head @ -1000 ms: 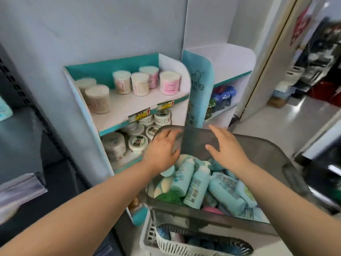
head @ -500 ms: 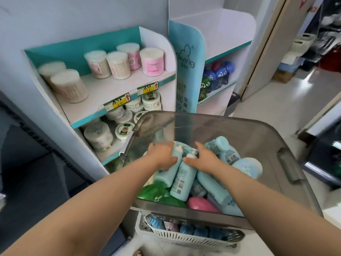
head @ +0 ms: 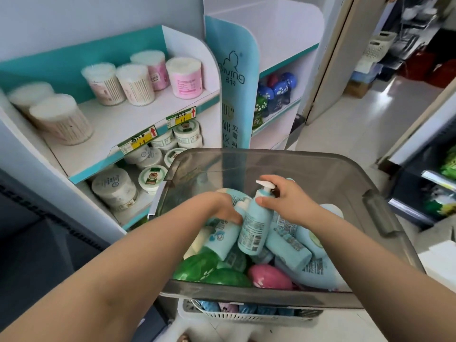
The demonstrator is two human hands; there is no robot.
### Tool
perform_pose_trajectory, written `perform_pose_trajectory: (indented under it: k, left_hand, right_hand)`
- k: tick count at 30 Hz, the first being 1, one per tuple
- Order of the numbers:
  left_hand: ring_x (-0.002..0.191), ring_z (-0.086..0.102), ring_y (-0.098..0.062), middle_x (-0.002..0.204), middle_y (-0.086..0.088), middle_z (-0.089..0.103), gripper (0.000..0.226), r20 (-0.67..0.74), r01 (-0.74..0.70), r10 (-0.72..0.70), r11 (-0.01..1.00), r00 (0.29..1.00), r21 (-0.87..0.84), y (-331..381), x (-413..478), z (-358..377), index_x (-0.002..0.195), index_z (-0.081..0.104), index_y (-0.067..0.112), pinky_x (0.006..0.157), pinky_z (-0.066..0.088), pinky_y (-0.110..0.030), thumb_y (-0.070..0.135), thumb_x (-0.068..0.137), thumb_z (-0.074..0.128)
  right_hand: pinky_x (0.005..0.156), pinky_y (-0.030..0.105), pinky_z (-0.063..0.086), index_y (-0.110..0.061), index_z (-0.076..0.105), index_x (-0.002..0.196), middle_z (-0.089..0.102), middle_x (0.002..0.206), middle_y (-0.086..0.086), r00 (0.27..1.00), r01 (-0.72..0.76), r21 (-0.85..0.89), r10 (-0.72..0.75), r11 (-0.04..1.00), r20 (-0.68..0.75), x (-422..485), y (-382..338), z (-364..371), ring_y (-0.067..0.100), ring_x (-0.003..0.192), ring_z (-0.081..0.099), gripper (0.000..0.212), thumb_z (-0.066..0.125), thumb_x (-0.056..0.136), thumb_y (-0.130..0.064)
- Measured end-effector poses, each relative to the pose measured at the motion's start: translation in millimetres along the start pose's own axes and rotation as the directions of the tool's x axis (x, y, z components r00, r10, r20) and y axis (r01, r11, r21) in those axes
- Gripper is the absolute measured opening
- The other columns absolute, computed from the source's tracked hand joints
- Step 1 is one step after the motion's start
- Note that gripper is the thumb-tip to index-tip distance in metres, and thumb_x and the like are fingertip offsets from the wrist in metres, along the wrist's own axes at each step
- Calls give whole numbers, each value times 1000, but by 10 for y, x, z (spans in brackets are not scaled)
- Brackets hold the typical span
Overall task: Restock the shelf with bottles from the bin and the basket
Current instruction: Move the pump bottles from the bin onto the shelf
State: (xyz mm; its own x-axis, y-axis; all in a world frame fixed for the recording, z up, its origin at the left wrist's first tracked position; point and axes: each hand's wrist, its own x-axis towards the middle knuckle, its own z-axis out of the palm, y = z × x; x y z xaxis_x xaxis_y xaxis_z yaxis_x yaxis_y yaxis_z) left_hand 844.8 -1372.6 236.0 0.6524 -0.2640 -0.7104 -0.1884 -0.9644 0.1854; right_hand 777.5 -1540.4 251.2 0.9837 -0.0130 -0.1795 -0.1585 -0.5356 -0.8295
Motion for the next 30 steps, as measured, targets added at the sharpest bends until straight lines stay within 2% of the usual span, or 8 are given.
perform_pose_trajectory:
  k: [4, 7, 9, 13, 17, 22, 25, 30]
  left_hand:
    - [106, 58, -25, 124, -5, 57, 65, 1, 1, 0, 999, 1000, -32, 6, -33, 43, 129, 47, 16, 93, 46, -36, 51, 78, 65]
    - [103, 59, -25, 120, -5, 59, 64, -57, -30, 19, 979, 998, -203, -61, -60, 53, 126, 50, 14, 96, 47, -40, 46, 75, 70]
    - [100, 60, -24, 116, -5, 61, 51, -145, -102, 49, 916, 988, -387, -116, -138, 11, 120, 53, 13, 95, 47, -38, 36, 79, 72]
    - [98, 59, -18, 113, -2, 62, 47, -368, -283, 46, 729, 929, -623, -211, -508, -179, 123, 51, 13, 86, 45, -30, 22, 82, 72]
    - [99, 61, -19, 113, 0, 63, 54, -635, -409, -52, 724, 770, -555, -358, -1062, -397, 119, 49, 22, 91, 50, -40, 34, 74, 76]
    - [79, 58, -9, 93, 7, 59, 42, -849, -468, -240, 748, 471, -471, -668, -1938, -541, 104, 43, 25, 63, 42, -20, 31, 77, 74]
    - [82, 58, -13, 96, 6, 60, 44, -883, -408, -346, 790, 319, -457, -972, -2405, -490, 108, 44, 23, 69, 42, -24, 32, 77, 74]
    - [83, 58, -14, 89, 9, 59, 44, -864, -312, -482, 807, 146, -502, -1631, -3112, -315, 107, 44, 22, 69, 43, -26, 34, 77, 74]
  right_hand:
    - [85, 17, 42, -23, 46, 136, 58, 117, -4, 998, 66, 1, -66, 998, 6, -55, -80, -101, 7, 99, 57, 58, 70, 84, -19]
    - [79, 10, 42, -22, 46, 136, 57, 115, -5, 995, 100, 4, -100, 995, -17, -69, -129, -162, 0, 93, 56, 57, 70, 84, -18]
    - [74, 3, 41, -21, 48, 134, 58, 112, -5, 991, 119, 7, -118, 993, -60, -63, -171, -233, -4, 90, 55, 56, 71, 83, -17]
    - [77, 9, 43, -21, 53, 128, 60, 109, -5, 974, 165, 47, -156, 985, -164, -66, -315, -346, 4, 91, 57, 52, 74, 80, -17]
    - [84, 19, 46, -21, 55, 125, 62, 103, -10, 947, 272, 150, -236, 951, -217, -45, -680, -392, 2, 90, 59, 54, 77, 76, -13]
    - [74, 10, 47, -24, 59, 111, 66, 95, -11, 868, 487, 185, -449, 854, -213, -22, -1455, -232, -8, 77, 60, 45, 80, 72, -12]
    - [75, 12, 49, -25, 60, 106, 66, 92, -13, 818, 575, 230, -549, 785, -170, -60, -1970, 33, -8, 76, 60, 42, 81, 71, -14]
    - [79, 26, 52, -28, 60, 94, 68, 94, -4, 712, 688, 269, -698, 674, -75, -168, -2775, 731, 8, 83, 63, 37, 84, 68, -19]
